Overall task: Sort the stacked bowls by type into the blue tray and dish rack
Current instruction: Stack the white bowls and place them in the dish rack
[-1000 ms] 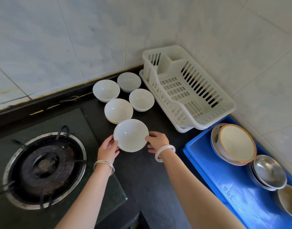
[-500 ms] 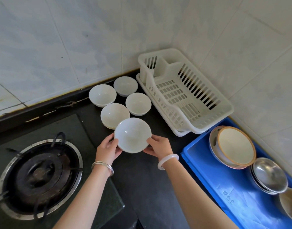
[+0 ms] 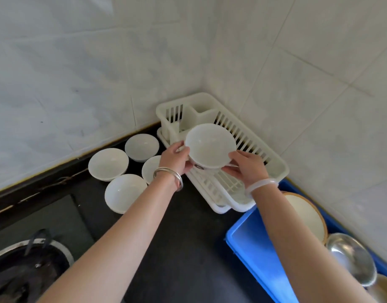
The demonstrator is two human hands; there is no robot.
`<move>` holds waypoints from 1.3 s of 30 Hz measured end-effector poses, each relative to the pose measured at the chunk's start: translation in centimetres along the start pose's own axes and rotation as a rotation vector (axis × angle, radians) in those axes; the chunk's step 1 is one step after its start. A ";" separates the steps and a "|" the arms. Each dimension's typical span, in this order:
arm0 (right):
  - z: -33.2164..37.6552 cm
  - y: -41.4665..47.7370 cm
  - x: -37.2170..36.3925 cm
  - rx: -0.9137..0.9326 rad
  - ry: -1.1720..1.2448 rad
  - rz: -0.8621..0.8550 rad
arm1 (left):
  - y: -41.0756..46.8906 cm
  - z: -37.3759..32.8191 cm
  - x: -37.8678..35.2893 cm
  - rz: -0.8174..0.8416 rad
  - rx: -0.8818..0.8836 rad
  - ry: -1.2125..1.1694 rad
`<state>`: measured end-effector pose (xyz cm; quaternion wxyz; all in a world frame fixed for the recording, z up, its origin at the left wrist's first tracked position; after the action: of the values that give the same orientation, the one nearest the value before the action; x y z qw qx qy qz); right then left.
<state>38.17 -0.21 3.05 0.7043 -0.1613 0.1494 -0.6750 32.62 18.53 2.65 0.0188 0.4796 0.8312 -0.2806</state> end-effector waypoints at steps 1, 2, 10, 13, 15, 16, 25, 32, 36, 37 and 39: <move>0.4 1.4 0.4 -0.011 0.008 -0.010 | 1.1 -0.3 -1.2 0.016 0.003 0.026; 0.6 3.0 0.7 -0.023 0.013 -0.019 | 2.2 -0.4 -2.3 0.028 0.007 0.047; -0.3 12.7 1.0 -0.142 -0.003 -0.032 | 10.8 1.0 -6.9 0.003 0.098 0.159; -1.0 14.9 0.8 -0.153 -0.058 -0.064 | 13.2 2.5 -7.3 -0.002 0.151 0.183; -1.6 16.1 0.5 -0.154 -0.107 -0.080 | 14.8 3.3 -7.5 -0.003 0.178 0.207; -1.9 16.6 0.4 -0.157 -0.124 -0.082 | 15.5 3.7 -7.6 -0.012 0.189 0.216; -3.8 20.1 -0.5 -0.105 -0.154 -0.086 | 18.7 4.9 -7.3 -0.040 0.198 0.210; -3.9 20.7 -0.8 -0.080 -0.082 -0.072 | 19.2 4.8 -7.2 -0.040 0.149 0.226; -4.1 20.1 -1.0 -0.064 -0.058 -0.042 | 19.0 4.7 -7.3 -0.009 0.153 0.253; -4.1 19.9 -1.0 -0.065 -0.059 -0.040 | 18.9 4.6 -7.3 -0.003 0.156 0.260; -4.0 19.4 -0.9 -0.061 -0.061 -0.042 | 18.8 4.4 -7.3 -0.003 0.142 0.278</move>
<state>53.91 1.33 -8.87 0.6888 -0.2067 0.1449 -0.6795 50.70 17.85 -7.34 -0.1307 0.5128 0.8045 -0.2696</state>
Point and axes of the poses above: each hand's wrist, its own y-axis towards the middle knuckle, its own x-axis out of the back of the hand, z = x × y, the point moved 6 cm from there along y, towards the middle knuckle
